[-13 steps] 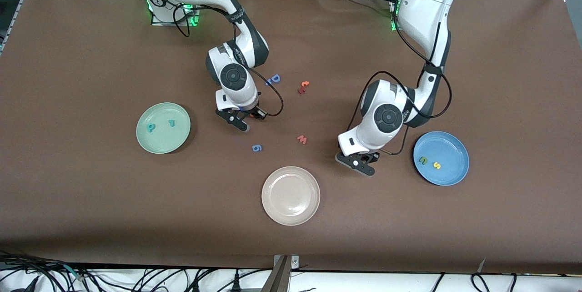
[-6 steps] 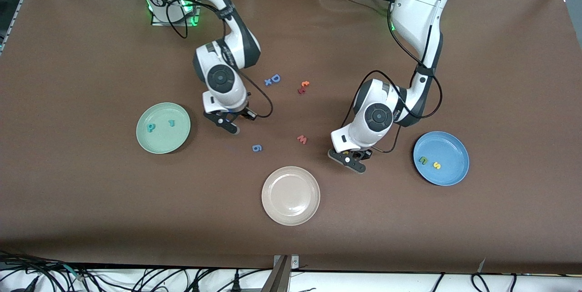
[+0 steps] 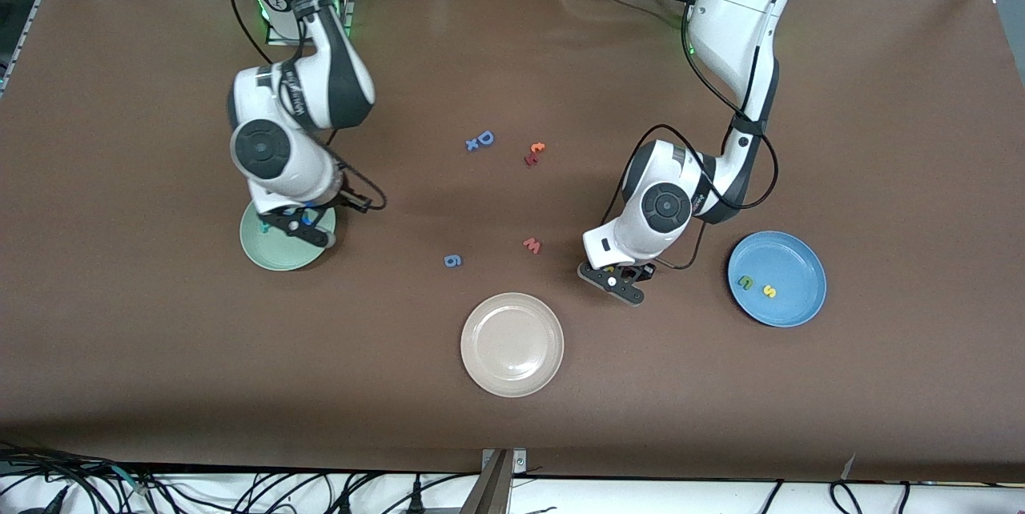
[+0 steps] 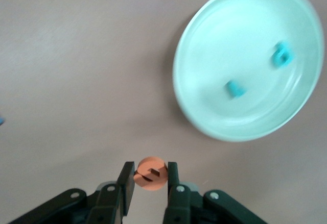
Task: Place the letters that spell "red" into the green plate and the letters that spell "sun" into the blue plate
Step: 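Place the orange e on the green plate while the left gripper carries u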
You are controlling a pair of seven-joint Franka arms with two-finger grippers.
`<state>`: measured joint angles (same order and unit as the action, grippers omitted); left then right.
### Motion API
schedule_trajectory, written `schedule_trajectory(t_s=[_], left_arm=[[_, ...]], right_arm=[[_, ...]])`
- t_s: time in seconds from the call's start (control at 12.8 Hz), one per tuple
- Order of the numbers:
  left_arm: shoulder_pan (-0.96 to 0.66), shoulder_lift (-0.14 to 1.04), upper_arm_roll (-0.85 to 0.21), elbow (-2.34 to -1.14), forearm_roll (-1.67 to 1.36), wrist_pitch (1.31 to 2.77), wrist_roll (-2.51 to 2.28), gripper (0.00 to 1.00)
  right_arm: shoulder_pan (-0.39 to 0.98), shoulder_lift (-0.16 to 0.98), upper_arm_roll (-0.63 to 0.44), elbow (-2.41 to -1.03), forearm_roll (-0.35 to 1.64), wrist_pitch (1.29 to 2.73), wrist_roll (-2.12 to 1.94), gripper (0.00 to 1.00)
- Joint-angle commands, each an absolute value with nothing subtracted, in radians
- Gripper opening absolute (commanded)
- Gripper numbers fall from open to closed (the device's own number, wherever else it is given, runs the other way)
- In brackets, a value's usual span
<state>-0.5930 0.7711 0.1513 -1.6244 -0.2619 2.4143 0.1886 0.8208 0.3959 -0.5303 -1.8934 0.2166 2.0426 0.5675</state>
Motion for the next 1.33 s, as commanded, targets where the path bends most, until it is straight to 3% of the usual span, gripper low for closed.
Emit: schedule_trajectory(t_s=[0.0,0.24,0.47,0.71,0.78,0.86,0.94,1.02,1.25], left_arm=[[-0.6,0.798,0.16,-1.598,-0.276,2.444,0.216,0.57],[-0.6,0.798,0.16,-1.598,-0.276,2.444,0.216,0.49],[-0.6,0.798,0.16,-1.6,-0.276,2.445,0.219,0.35],[-0.6,0.793,0.16,-1.6,-0.278,2.444,0.221,0.25],[-0.598,0.79,0.161,-1.601,-0.276,2.444,0.222,0.21],[-0.597,0.782,0.166,-1.6,-0.278,2.442,0.221,0.2],[-0.594,0.767,0.181,-1.6,-0.276,2.428,0.224,0.2],[-0.591,0.753,0.202,-1.598,-0.276,2.407,0.265,0.19],[-0.557,0.712,0.251,-1.603,-0.29,2.343,0.409,0.19]], right_arm=[[0.816,0.429,-0.618,-1.911,0.218,2.065,0.358,0.09],[0.744,0.506,-0.626,-1.922,0.228,2.127,0.232,0.09],[0.739,0.561,-0.623,-1.982,0.238,2.29,0.181,0.09],[0.707,0.603,-0.571,-1.98,0.333,2.345,0.173,0.1],[0.707,0.61,-0.569,-1.976,0.337,2.348,0.173,0.16],[0.704,0.609,-0.569,-1.973,0.341,2.344,0.173,0.63],[0.707,0.598,-0.569,-1.973,0.341,2.333,0.172,0.83],[0.707,0.579,-0.571,-1.973,0.341,2.294,0.17,0.97],[0.707,0.52,-0.581,-1.97,0.339,2.225,0.134,0.98]])
